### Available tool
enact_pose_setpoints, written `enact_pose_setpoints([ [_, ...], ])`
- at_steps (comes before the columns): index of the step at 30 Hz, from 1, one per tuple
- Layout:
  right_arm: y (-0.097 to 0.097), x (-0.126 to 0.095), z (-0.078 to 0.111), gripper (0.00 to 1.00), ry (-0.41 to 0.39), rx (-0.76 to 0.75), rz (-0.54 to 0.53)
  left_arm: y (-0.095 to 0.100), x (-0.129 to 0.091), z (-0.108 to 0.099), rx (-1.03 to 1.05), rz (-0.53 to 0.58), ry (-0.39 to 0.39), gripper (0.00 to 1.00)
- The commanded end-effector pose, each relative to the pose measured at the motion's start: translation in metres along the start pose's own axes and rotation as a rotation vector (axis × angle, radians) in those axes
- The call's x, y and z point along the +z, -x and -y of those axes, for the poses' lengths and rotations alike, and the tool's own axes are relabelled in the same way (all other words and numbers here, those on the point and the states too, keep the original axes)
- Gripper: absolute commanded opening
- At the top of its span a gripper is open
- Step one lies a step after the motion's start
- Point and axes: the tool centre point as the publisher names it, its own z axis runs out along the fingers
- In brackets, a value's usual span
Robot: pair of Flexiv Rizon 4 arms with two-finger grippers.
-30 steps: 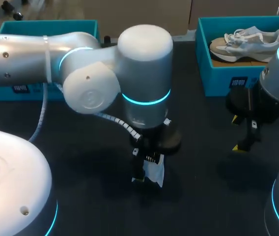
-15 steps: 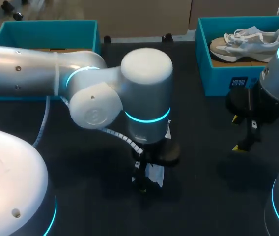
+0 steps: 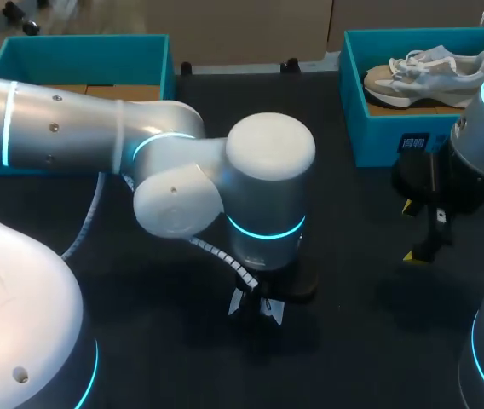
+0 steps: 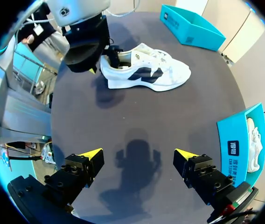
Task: Take the shoe out of the shoebox, open the shoe tongue, remove and reinsert the insole, then place the shoe into the shoebox
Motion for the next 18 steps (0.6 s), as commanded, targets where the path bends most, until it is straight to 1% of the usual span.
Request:
enact_pose_setpoints([
  [1, -0.001, 0.0, 0.001, 1.0, 0.0, 0.0, 0.002, -0.002, 0.005, 0.004, -0.006, -0.006, 0.008, 0.49],
  [2, -0.001, 0.0, 0.001, 1.0, 0.0, 0.0, 0.002, -0.002, 0.006, 0.003, -0.01, -0.009, 0.008, 0.47],
  [3, -0.001, 0.0, 0.001, 1.0, 0.0, 0.0, 0.002, -0.003, 0.007, 0.003, -0.013, -0.01, 0.009, 0.12],
  [4, -0.001, 0.0, 0.001, 1.0, 0.0, 0.0, 0.002, -0.003, 0.007, 0.003, -0.016, -0.013, 0.005, 0.0],
  [7, -0.001, 0.0, 0.001, 1.0, 0.0, 0.0, 0.002, -0.003, 0.005, 0.0, -0.021, -0.014, 0.001, 0.0],
  [11, -0.001, 0.0, 0.001, 1.0, 0.0, 0.0, 0.002, -0.003, -0.003, -0.003, -0.028, -0.012, -0.01, 0.0],
  [17, -0.001, 0.0, 0.001, 1.0, 0.0, 0.0, 0.002, 0.002, -0.027, -0.01, -0.023, -0.019, -0.026, 0.0],
  [18, -0.001, 0.0, 0.001, 1.0, 0.0, 0.0, 0.002, 0.004, -0.032, -0.012, -0.016, -0.039, -0.043, 0.0],
])
